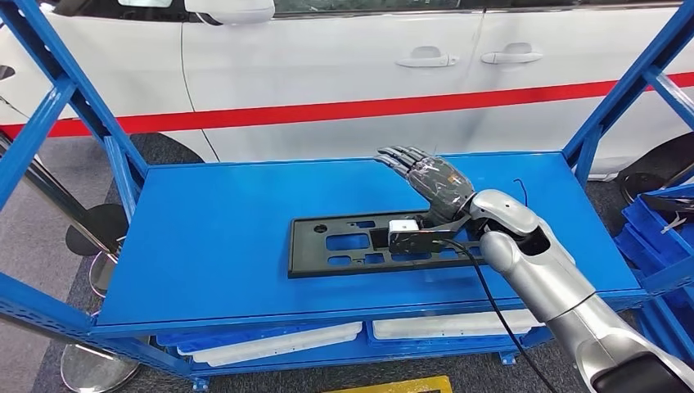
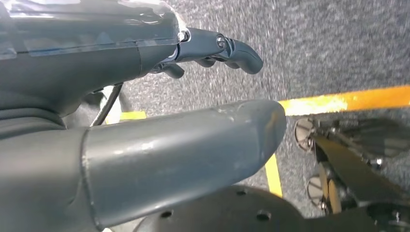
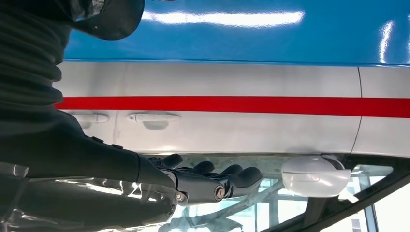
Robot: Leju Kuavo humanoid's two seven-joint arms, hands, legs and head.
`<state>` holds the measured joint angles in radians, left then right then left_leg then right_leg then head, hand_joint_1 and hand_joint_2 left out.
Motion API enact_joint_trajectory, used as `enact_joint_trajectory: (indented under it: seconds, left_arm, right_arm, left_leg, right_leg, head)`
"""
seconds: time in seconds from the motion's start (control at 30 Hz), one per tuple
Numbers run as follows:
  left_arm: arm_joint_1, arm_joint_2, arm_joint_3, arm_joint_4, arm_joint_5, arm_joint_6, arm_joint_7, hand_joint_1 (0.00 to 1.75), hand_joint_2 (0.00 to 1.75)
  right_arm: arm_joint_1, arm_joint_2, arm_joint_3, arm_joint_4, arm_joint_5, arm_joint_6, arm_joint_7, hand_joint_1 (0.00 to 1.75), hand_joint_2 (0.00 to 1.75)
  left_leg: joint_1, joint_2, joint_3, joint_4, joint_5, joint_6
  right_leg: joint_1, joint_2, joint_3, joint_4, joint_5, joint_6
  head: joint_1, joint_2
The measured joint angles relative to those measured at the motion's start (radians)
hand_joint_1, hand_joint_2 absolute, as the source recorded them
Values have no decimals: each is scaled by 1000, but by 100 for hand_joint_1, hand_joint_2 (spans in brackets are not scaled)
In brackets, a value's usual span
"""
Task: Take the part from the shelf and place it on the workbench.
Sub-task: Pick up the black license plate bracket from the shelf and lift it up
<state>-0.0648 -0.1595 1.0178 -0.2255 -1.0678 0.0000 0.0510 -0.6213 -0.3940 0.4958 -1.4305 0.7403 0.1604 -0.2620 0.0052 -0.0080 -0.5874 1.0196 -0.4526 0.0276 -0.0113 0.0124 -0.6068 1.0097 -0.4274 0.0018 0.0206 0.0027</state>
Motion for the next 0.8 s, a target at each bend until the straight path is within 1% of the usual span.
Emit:
enact_joint_trajectory:
  seconds: [0.03, 0.07, 0.17, 0.33, 0.47, 0.57, 0.8]
  left_arm:
    - [0, 0, 1, 0, 0, 0, 0, 0, 0]
    - [0, 0, 2, 0, -1, 0, -1, 0, 0]
    - [0, 0, 3, 0, -3, 0, -3, 0, 0]
    - [0, 0, 4, 0, -8, 0, -5, 0, 0]
    - [0, 0, 9, 0, -7, 0, -5, 0, 0]
    - [0, 0, 12, 0, -10, 0, -4, 0, 0]
    - [0, 0, 27, 0, -23, 4, -1, 0, 0]
  right_arm:
    - [0, -3, 0, 0, -9, 4, -1, 0, 175]
    - [0, -7, 1, 0, -21, 9, -2, 0, 131]
    - [1, -28, 1, -1, -68, 26, -16, 0, 0]
    - [21, -63, -12, -35, -182, 49, -41, 0, 0]
    - [55, -97, -31, -86, -245, 72, -49, 0, 175]
    - [100, -136, -44, -132, -290, 87, -59, 0, 175]
    - [225, -275, -106, -226, -371, 118, -104, 0, 175]
  left_leg:
    - [-1, 0, 0, 0, 0, 0]
    - [-1, 0, 0, 0, 0, 1]
    - [-1, 0, 0, 0, 0, 1]
    - [-1, 0, 0, 0, 0, 1]
    - [-1, 0, 0, 0, 0, 1]
    - [0, 0, 0, 0, -1, 1]
    - [-1, 0, 0, 0, -1, 1]
  right_leg:
    - [-1, 0, 0, 0, 0, 6]
    - [-2, 0, 0, 0, 0, 9]
    - [-2, 0, -1, 0, -1, 12]
    - [-1, 0, -2, 2, -2, 14]
    - [-1, 0, -3, 4, -3, 14]
    - [-1, 0, -3, 4, -3, 14]
    - [-1, -1, -4, 5, -4, 14]
  head:
    - [0, 0]
    - [0, 0]
    - [0, 0]
    - [0, 0]
    - [0, 0]
    - [0, 0]
    - [0, 0]
